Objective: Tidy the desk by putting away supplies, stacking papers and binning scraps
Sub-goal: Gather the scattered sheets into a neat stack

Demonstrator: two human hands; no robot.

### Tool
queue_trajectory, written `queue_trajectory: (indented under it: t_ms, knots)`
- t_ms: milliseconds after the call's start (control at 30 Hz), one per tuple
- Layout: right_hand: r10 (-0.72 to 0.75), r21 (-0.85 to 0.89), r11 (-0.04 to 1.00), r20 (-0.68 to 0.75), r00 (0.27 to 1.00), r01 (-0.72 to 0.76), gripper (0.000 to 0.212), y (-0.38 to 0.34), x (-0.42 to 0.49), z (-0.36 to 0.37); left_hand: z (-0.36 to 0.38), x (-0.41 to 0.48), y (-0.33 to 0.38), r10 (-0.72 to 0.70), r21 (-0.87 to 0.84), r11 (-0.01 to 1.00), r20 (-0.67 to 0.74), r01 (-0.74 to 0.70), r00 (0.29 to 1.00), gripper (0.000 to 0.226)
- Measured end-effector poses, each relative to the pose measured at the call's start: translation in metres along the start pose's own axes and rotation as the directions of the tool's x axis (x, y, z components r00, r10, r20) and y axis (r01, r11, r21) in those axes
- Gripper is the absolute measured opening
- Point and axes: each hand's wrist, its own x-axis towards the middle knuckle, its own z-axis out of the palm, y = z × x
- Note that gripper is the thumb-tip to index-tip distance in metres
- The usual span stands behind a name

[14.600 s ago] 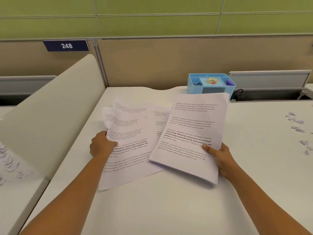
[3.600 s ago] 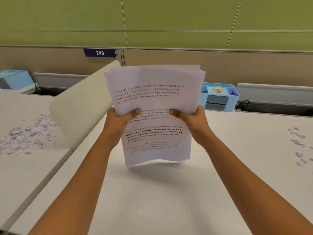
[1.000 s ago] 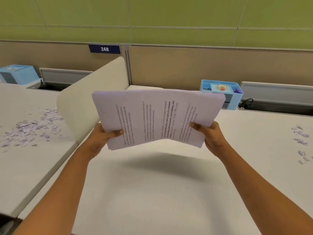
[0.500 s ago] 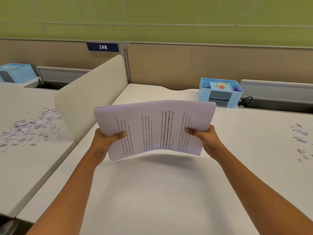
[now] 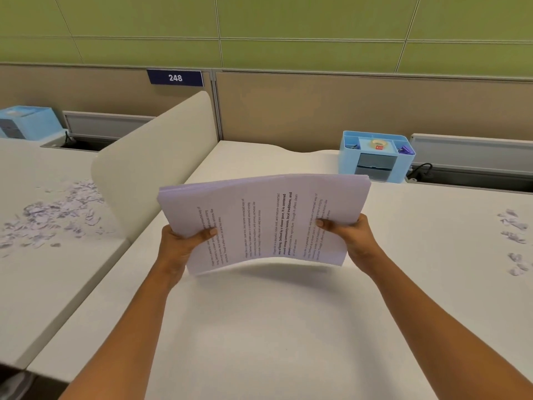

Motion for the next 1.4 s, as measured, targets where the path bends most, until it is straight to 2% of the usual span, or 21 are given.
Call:
queue_trajectory:
  t_ms: [100,167,267,400,567,700,800,933,1033,1133,1200,1267,1333,1400]
  knots:
    - [0.028,0.016,0.999,0.020,0.999,-0.028,0.035,0.001,-0.002,-0.007,-0.004,-0.003,0.000,0.005,0.026,1.000,0.009,-0.005,1.000,0.068]
    - [0.058,0.019,0.998,0.033,0.998,-0.059,0.047,0.005,-0.004,-0.010,-0.006,-0.004,-0.002,-0.017,0.016,1.000,0.029,0.017,0.999,0.068]
    - [0.063,0.021,0.998,0.024,0.998,-0.064,0.035,0.009,-0.006,-0.005,-0.002,-0.005,-0.002,-0.022,-0.010,1.000,0.055,0.023,0.998,0.064]
    - [0.035,0.033,0.999,-0.009,0.999,-0.034,0.035,0.005,-0.003,0.006,0.005,-0.006,0.000,0.003,-0.022,1.000,0.011,-0.002,1.000,0.077]
    - [-0.029,0.007,1.000,-0.004,1.000,0.029,0.032,-0.004,0.003,0.006,-0.003,0.002,0.008,0.052,0.014,0.999,0.006,-0.052,0.999,0.061]
    - [0.029,-0.007,1.000,0.002,1.000,-0.029,0.034,0.007,0.000,-0.002,-0.005,-0.002,-0.002,-0.038,0.144,0.989,0.066,0.028,0.997,0.062]
    - [0.074,-0.019,0.997,-0.004,0.997,-0.074,0.039,0.024,-0.007,-0.004,-0.004,-0.007,-0.016,-0.081,0.143,0.987,0.069,0.071,0.994,0.061]
    - [0.099,-0.044,0.994,0.016,0.995,-0.098,0.045,0.034,-0.014,-0.007,0.001,-0.008,-0.022,-0.081,0.058,0.995,-0.019,0.082,0.997,0.031]
    - [0.066,-0.036,0.997,-0.042,0.997,-0.068,0.053,0.031,-0.014,-0.015,-0.002,-0.010,-0.020,-0.076,-0.016,0.997,-0.048,0.075,0.996,0.024]
    - [0.031,0.047,0.999,-0.118,0.992,-0.026,0.066,0.026,-0.011,-0.021,-0.002,-0.013,-0.016,-0.062,-0.111,0.992,-0.054,0.056,0.997,0.029]
    - [0.044,0.149,0.989,-0.142,0.989,-0.022,0.074,0.023,-0.008,-0.019,0.002,-0.014,-0.015,-0.057,-0.175,0.983,-0.057,0.047,0.997,0.051]
    - [0.072,0.276,0.961,-0.145,0.987,-0.030,0.079,0.021,-0.006,-0.012,0.009,-0.014,-0.015,-0.059,-0.248,0.968,-0.054,0.044,0.997,0.061]
    - [0.098,0.359,0.932,-0.122,0.988,-0.048,0.079,0.018,-0.005,0.000,0.018,-0.015,-0.017,-0.072,-0.328,0.943,-0.053,0.051,0.996,0.062]
    - [0.114,0.399,0.913,-0.049,0.992,-0.086,0.065,0.015,-0.006,0.017,0.029,-0.018,-0.020,-0.093,-0.393,0.917,-0.057,0.064,0.994,0.063]
